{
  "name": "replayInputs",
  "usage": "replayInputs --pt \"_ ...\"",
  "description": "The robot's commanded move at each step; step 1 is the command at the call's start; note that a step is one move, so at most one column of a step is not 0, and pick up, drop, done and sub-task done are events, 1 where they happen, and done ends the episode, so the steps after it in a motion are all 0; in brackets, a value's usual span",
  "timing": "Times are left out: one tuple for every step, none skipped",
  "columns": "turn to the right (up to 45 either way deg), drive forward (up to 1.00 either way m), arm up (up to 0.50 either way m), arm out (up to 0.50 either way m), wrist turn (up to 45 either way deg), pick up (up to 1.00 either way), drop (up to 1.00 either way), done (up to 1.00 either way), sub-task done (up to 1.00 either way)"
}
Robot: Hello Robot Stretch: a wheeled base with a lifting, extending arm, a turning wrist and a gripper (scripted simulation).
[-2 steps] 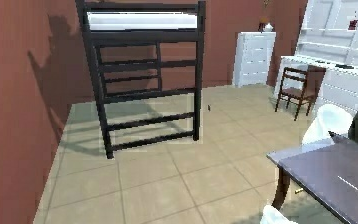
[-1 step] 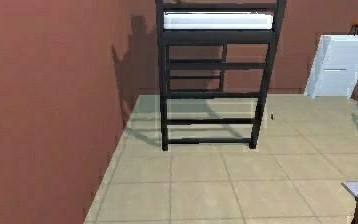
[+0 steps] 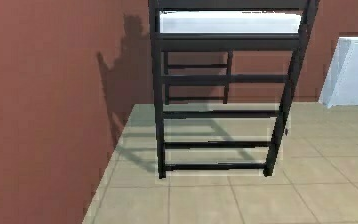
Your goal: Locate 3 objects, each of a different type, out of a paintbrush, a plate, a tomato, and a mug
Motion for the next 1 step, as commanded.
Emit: replayInputs --pt "24.0 0.0 0.0 0.0 0.0 0.0 0.0 0.0 0.0"
